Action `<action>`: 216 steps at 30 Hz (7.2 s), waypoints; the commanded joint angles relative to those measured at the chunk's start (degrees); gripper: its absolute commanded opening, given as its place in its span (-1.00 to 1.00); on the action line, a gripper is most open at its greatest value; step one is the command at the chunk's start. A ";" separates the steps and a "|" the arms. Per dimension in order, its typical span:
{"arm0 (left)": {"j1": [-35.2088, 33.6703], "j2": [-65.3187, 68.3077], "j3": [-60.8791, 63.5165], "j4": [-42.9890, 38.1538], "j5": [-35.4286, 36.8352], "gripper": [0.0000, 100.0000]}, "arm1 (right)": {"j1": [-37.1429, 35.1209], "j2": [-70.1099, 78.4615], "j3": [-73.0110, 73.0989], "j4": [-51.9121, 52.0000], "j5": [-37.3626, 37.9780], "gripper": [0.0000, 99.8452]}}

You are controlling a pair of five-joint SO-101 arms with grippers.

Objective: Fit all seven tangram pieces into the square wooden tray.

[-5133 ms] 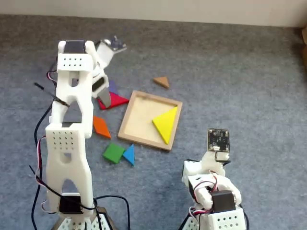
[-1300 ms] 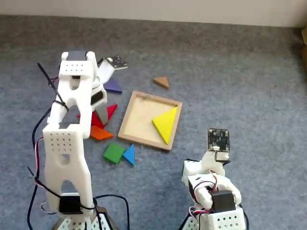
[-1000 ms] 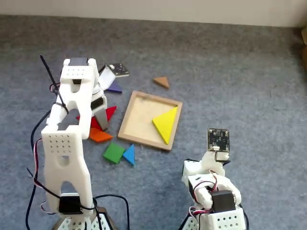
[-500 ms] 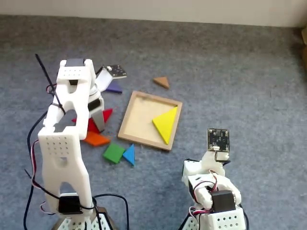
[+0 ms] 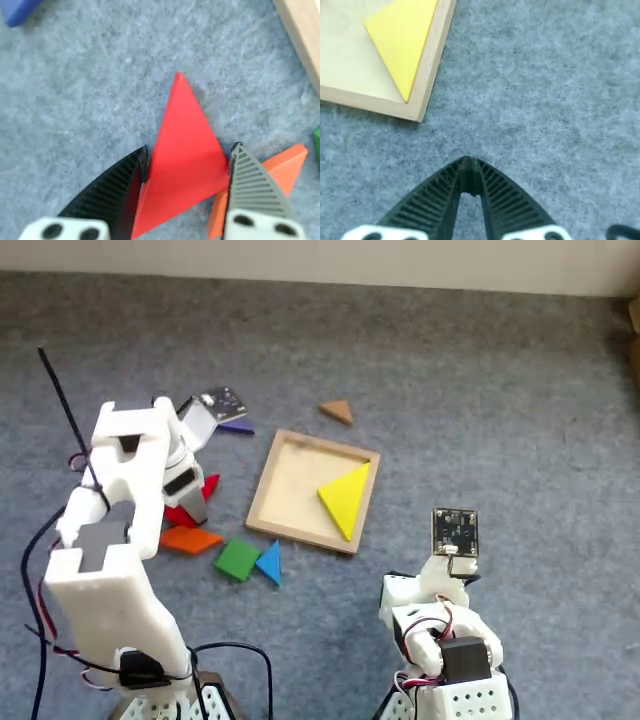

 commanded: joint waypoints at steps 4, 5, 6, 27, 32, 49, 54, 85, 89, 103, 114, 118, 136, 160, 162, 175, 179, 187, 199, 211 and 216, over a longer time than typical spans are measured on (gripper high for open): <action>-3.38 -8.31 5.32 -2.37 -0.44 -0.40 | 1.10 -1.01 6.73 -1.36 0.44 -0.99; -3.65 -9.01 5.85 -2.37 -0.44 -0.39 | 1.10 -1.01 6.73 -1.36 0.44 -0.99; -3.91 -9.63 6.37 -2.46 -0.53 -0.39 | 1.10 -1.01 6.73 -1.36 0.44 -0.99; -5.49 -11.03 18.86 -21.45 -3.87 -0.40 | 1.10 -1.01 6.73 -1.36 0.44 -0.99; -4.79 -10.77 18.86 -21.63 -4.13 -0.40 | 1.10 -1.01 6.73 -1.36 0.44 -0.99; -4.18 -11.38 18.42 -21.36 -3.87 -0.60 | 1.10 -1.01 6.73 -1.36 0.44 -0.99; -4.00 -11.47 17.10 -21.36 -3.16 -0.59 | 1.10 -1.01 6.73 -1.36 0.44 -0.99; 0.40 0.48 -14.20 -2.20 55.03 -0.36 | 1.10 -1.01 6.73 -1.36 0.44 -0.99; 0.04 8.31 -23.87 4.13 57.93 -0.36 | 1.10 -1.01 6.73 -1.36 0.44 -0.99; -1.71 22.46 -43.82 16.18 62.42 -0.36 | 1.10 -1.01 6.73 -1.36 0.44 -0.99; -4.09 23.25 -51.03 23.91 61.98 -0.35 | 1.10 -1.01 6.73 -1.27 0.44 -0.99; -3.65 26.24 -50.51 21.45 61.98 -0.35 | 1.10 -1.01 6.73 -1.27 0.44 -0.99; -1.80 28.44 -50.59 18.29 62.51 -0.36 | 1.10 -1.01 6.73 -1.27 0.44 -0.99; -2.15 28.97 -51.74 22.68 65.23 -0.36 | 1.10 -1.01 6.73 -1.19 0.44 -0.99; -2.15 28.97 -51.74 22.77 65.23 -0.36 | 1.10 -1.01 6.73 -1.19 0.44 -0.99; -2.07 28.97 -51.82 21.54 67.52 -0.36 | 1.10 -1.01 6.73 -1.19 0.44 -0.99; -1.98 28.97 -51.82 21.54 68.40 -0.36 | 1.10 -1.01 6.73 -1.19 0.44 -0.99; -2.07 28.97 -51.74 21.54 68.48 -0.36 | 1.10 -1.01 6.73 -1.19 0.44 -0.99; -1.63 28.97 -51.74 20.84 67.96 -0.61 | 1.10 -1.01 6.73 -1.19 0.44 -0.99; 0.40 28.44 -52.00 21.10 55.82 -0.55 | 1.10 -1.01 6.73 -1.19 0.44 -0.99; 0.04 28.70 -52.09 20.75 55.65 -0.33 | 1.10 -1.01 6.73 -1.19 0.44 -0.99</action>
